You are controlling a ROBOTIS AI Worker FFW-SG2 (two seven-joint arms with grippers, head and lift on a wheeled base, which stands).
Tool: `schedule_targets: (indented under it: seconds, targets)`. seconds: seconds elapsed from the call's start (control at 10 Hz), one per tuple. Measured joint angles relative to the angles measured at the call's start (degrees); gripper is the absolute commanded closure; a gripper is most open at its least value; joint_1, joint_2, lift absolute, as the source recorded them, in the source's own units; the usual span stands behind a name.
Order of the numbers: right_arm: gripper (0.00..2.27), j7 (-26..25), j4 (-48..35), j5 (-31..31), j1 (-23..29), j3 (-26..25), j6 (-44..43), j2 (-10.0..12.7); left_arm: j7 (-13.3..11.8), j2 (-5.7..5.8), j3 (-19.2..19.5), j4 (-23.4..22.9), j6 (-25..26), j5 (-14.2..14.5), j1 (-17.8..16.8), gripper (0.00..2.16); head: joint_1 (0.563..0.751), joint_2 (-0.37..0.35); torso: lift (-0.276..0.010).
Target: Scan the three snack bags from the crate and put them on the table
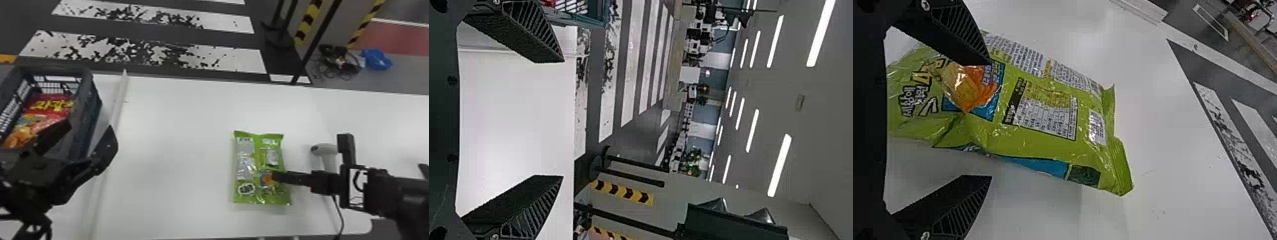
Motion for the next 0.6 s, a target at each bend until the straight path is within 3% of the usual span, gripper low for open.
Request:
schedule_targets:
  seconds: [0.1,0.2,0.6]
  targets:
    - [1.57,0.5,0.63,0.35,-0.36,0.67,-0.28,0.0,0.16,-0.24,-0.36,0.43,-0.89,-0.32,0.03,0.03,0.695,-0.135,-0.094]
    - [2.2,0.48,0.95,1.15,-0.74,1.31,-0.1,0.0,0.17,-0.45,-0.66,0.54,-1.21,-0.64,0.03,0.03,0.695,-0.135,-0.094]
    - [2.2,0.18,0.78,-0.36,-1.06,0.32,1.16,0.11,1.53,-0.94,-1.57,1.27,-1.75,-3.04,0.06,0.03,0.695,-0.135,-0.094]
